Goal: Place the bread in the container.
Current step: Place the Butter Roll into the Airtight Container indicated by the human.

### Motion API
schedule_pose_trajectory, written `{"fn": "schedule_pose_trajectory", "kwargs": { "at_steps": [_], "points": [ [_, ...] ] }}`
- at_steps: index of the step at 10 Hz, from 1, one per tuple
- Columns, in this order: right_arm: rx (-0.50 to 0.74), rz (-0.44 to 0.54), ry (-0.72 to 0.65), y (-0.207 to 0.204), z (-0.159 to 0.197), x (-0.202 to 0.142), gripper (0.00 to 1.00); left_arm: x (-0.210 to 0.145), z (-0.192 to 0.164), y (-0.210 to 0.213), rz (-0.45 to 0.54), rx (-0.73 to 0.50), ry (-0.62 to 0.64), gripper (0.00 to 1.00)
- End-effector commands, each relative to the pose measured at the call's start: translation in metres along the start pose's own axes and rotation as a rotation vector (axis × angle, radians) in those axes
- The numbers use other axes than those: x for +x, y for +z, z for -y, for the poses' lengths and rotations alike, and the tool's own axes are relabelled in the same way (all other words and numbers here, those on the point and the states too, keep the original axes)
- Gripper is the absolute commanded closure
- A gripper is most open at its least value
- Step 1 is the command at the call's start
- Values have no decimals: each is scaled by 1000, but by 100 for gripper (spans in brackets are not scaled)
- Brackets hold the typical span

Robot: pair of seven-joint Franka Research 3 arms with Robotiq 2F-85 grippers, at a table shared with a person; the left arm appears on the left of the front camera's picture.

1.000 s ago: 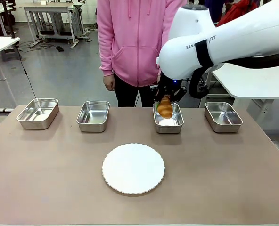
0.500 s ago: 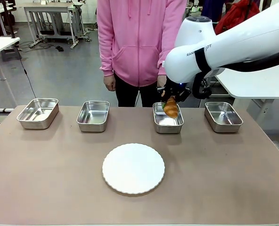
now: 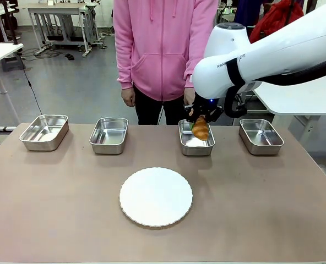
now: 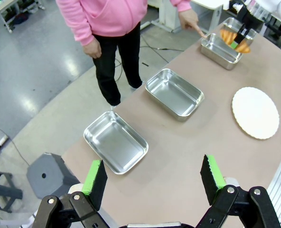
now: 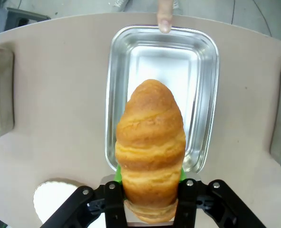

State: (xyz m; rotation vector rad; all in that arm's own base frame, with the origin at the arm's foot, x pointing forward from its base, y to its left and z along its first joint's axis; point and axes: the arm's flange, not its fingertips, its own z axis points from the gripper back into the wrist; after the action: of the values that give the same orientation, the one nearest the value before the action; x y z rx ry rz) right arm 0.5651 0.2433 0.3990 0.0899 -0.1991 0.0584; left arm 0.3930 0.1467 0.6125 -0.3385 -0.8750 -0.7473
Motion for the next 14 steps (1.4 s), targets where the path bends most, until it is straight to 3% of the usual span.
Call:
{"fn": "schedule_pose_trajectory", "kwargs": {
  "at_steps": [1,6,7,11,12,14],
  "points": [
    [49,-19,0,-18,12,25,58,0,1,1,12,-7,-5,0],
    [102,-58,-1,-33,24,35,58,0,1,1,12,-7,-5,0],
    [73,-56,18,-36,25,34,5,0,1,1,12,-7,-5,0],
    [104,-67,40,-38,23,31,0,0,1,1,12,-7,-5,0],
    [115,-59,-9,-37,23,38,0,0,1,1,12,-7,-5,0],
    [71,-54,0,-39,20,31,0,0,1,1,12,-7,-5,0]
  ]
}}
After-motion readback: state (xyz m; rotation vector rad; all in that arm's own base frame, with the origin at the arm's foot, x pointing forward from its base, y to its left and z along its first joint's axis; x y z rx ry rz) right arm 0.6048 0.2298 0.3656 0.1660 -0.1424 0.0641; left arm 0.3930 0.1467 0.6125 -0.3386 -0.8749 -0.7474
